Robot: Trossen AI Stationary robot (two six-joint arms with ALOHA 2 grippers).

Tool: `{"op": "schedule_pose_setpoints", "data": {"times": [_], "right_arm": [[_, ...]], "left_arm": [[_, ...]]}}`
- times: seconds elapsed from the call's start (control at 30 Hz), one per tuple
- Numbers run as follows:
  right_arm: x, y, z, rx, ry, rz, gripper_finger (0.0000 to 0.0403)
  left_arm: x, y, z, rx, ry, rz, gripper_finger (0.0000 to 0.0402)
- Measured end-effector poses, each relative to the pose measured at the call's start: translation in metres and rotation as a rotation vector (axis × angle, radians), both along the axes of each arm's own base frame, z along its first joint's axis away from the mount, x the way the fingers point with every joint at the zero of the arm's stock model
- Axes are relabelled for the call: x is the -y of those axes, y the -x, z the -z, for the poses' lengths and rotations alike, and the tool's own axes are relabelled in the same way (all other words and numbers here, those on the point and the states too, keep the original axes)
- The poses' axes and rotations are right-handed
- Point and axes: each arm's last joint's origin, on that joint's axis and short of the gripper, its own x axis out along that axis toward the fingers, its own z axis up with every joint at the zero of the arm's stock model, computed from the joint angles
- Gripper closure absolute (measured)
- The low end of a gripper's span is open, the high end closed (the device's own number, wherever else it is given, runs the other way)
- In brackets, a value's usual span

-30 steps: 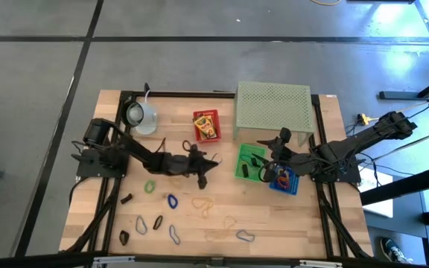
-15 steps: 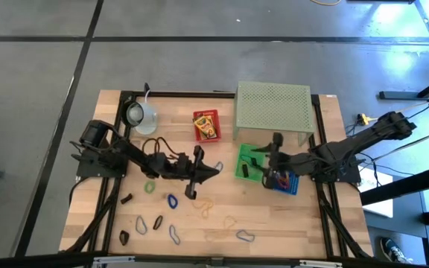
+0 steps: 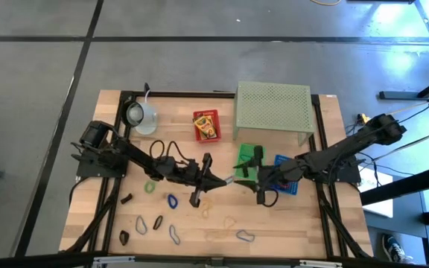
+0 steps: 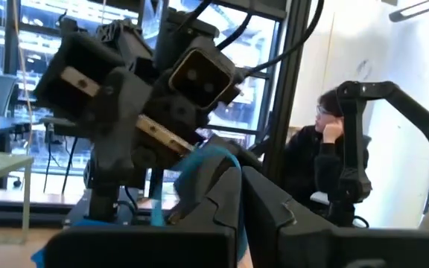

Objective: Pick & Place Office Desk Supplies
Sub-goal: Put the blue rubber band into the green bin

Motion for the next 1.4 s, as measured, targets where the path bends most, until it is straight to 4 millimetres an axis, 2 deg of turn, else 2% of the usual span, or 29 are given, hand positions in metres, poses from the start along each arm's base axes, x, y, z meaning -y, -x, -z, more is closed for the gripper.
{"op": "schedule_pose_setpoints", "data": {"times": [0.3,0.77,1.17,1.27,1.4], "right_arm": [[-0.002,-0.001,-0.003,0.024,-0.021,-0.072,0.0174],[-0.002,-0.001,-0.006,0.055,-0.043,-0.07,0.0174],[0.012,-0.008,-0.005,0.05,-0.093,-0.005,0.0176],[0.014,-0.008,-0.005,0.05,-0.109,0.005,0.0191],[0.016,-0.009,-0.005,0.053,-0.104,0.035,0.0236]], "left_arm": [[0.001,0.0,0.0,0.0,-0.018,-0.003,0.0398],[-0.003,-0.001,0.0,-0.001,-0.017,-0.021,0.0398],[-0.012,-0.01,-0.007,0.008,-0.029,-0.013,0.0397],[-0.012,-0.01,-0.007,0.007,-0.029,-0.014,0.0399],[-0.012,-0.01,-0.007,0.009,-0.04,-0.016,0.0397]]}}
